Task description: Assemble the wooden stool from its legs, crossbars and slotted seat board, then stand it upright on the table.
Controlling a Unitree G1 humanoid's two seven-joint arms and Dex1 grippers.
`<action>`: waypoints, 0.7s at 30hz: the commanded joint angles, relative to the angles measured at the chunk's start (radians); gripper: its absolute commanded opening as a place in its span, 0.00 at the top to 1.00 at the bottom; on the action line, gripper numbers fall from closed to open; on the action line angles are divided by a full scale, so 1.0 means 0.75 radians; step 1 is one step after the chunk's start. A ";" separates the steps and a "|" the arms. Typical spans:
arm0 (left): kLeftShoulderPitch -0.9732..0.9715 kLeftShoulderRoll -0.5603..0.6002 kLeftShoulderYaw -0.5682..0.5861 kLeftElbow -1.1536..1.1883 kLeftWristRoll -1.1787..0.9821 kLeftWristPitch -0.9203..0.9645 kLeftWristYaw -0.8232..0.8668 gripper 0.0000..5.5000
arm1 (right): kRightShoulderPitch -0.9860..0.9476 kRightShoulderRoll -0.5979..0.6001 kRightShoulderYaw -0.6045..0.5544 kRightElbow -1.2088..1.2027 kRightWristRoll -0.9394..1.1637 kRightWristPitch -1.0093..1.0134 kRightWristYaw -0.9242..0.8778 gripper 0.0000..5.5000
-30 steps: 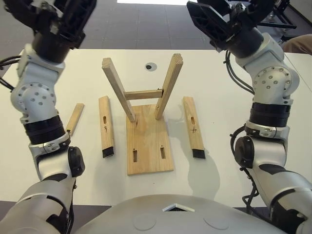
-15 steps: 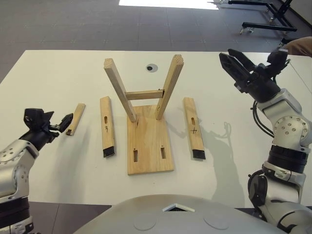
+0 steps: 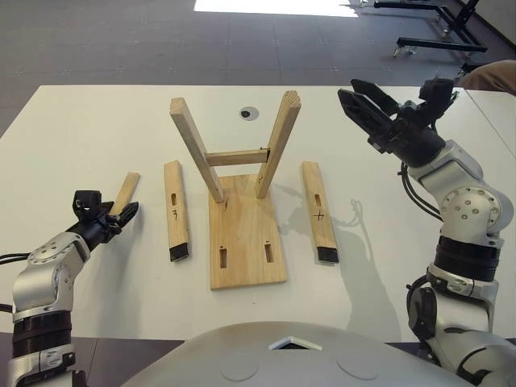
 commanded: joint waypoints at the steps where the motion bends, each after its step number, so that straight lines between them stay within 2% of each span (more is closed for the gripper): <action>1: 0.127 0.012 -0.101 0.038 0.053 0.115 -0.018 0.52 | -0.022 -0.024 0.008 -0.043 0.022 0.019 0.004 0.26; 4: 0.125 0.050 -0.150 0.065 0.113 0.089 -0.010 0.59 | -0.050 -0.020 -0.003 -0.062 0.060 0.025 -0.010 0.26; 10: 0.056 0.047 -0.142 0.144 0.128 0.078 0.014 0.76 | -0.054 -0.022 -0.003 -0.056 0.058 0.006 -0.024 0.26; 12: 0.033 0.024 -0.123 0.154 0.125 0.031 0.029 0.77 | -0.065 -0.019 -0.010 -0.047 0.056 -0.005 -0.030 0.26; 15: -0.043 -0.024 -0.046 0.135 0.108 -0.181 0.057 0.77 | -0.104 -0.016 -0.029 -0.027 0.058 -0.031 -0.041 0.26; 18: -0.251 -0.066 0.115 -0.051 -0.128 -0.259 0.018 0.77 | -0.199 -0.008 -0.064 0.001 0.130 -0.022 -0.053 0.26; 21: -0.701 -0.035 0.161 -0.162 -0.471 -0.160 -0.065 0.77 | -0.321 0.030 -0.091 0.053 0.319 0.051 -0.057 0.26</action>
